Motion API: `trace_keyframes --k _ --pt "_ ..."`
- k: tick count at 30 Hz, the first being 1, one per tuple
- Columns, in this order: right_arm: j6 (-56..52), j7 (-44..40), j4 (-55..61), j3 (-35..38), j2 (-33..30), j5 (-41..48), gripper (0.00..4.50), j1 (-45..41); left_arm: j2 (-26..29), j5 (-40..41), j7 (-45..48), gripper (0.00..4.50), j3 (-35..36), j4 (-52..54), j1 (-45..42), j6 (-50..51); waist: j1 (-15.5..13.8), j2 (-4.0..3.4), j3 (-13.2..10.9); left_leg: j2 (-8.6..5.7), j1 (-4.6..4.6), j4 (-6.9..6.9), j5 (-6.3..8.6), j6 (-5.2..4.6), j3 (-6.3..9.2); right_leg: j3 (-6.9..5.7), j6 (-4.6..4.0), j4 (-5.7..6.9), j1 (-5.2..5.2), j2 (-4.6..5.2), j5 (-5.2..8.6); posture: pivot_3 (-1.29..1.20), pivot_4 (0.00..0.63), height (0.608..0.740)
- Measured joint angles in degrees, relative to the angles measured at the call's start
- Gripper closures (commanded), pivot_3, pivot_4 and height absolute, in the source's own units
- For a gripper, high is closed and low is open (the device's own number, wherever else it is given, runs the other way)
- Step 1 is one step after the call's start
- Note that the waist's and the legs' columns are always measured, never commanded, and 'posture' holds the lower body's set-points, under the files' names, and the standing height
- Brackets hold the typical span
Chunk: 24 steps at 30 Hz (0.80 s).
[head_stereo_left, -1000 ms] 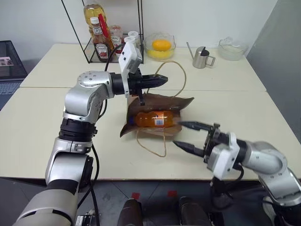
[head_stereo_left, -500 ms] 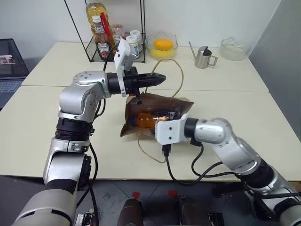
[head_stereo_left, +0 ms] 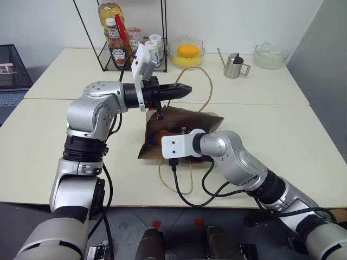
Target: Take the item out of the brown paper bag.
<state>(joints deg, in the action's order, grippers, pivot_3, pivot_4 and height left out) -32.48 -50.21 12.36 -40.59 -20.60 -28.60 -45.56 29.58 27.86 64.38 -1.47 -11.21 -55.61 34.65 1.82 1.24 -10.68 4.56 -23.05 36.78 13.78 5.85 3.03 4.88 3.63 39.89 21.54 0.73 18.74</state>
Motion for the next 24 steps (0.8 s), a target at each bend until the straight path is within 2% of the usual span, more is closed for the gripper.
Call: trace_keyframes --k 2,10,24 --pt "-0.56 -1.03 0.42 0.0 -0.57 -0.1 0.04 0.17 0.01 0.06 0.04 4.5 0.0 0.0 0.0 0.0 0.03 0.0 0.0 0.0 0.0 0.0 0.0 0.0 0.0 0.0 0.0 0.0 0.0 0.0 0.0 0.0 0.15 0.74" --pt "-1.12 -0.46 -2.76 -0.99 2.88 -3.31 0.04 -0.96 0.1 0.09 0.02 4.5 0.01 0.0 -0.01 0.01 0.1 0.0 0.0 0.0 0.0 -0.02 0.0 0.0 0.0 0.0 0.0 0.01 0.02 0.0 0.0 0.0 0.15 0.74" --pt "3.16 2.75 -21.8 -1.82 10.51 -6.67 0.04 -6.98 0.16 0.12 -0.2 4.5 0.04 1.33 0.0 0.05 0.2 -0.01 0.0 0.0 0.01 -0.06 0.0 0.0 -0.01 0.01 0.0 0.01 0.05 0.0 0.0 0.0 0.15 0.74"
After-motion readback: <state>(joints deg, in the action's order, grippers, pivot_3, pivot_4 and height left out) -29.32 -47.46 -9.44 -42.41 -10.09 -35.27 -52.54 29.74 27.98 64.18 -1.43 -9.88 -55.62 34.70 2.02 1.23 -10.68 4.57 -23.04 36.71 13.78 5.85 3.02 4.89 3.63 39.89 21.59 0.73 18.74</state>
